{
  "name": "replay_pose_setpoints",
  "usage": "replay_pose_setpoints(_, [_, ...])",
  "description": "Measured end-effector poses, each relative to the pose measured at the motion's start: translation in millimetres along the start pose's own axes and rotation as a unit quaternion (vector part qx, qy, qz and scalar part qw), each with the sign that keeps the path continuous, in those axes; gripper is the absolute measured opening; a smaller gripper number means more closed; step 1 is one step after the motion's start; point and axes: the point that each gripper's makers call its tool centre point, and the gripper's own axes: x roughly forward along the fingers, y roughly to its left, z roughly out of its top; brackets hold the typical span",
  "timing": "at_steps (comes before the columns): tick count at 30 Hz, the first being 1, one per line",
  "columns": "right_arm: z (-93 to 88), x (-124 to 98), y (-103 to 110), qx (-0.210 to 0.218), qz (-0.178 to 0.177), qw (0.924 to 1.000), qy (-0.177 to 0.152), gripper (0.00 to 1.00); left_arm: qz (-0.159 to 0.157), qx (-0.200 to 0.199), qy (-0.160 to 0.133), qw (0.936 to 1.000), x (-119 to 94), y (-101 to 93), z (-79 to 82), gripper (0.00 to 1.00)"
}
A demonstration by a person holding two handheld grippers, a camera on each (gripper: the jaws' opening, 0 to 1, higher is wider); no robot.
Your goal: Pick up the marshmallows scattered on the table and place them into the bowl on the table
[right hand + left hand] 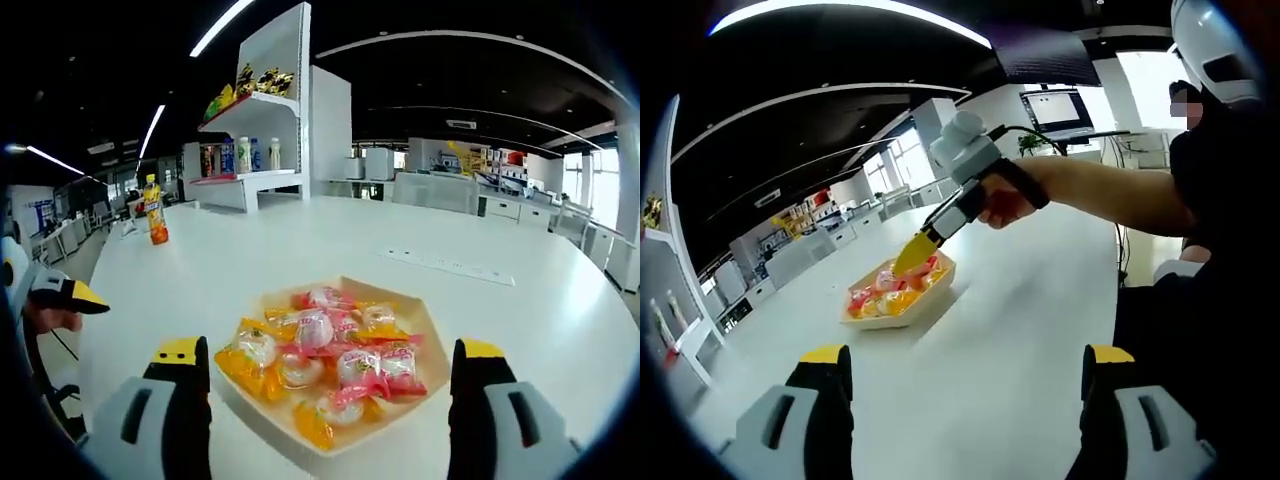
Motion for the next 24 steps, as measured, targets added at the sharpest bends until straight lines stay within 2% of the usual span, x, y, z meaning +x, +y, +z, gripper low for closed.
replay_pose_setpoints(16, [-2.7,-28,11,-0.004,0.003,1.0,-0.008,0.97,0.0,-0.001,-0.003,1.0,-3,-1.7,1.2,0.94])
replay_pose_setpoints(24, [-7.0,-46,7,-0.009,-0.002,0.9999,-0.006,0.96,0.002,0.0,-0.004,1.0,-5,-1.8,1.7,0.94])
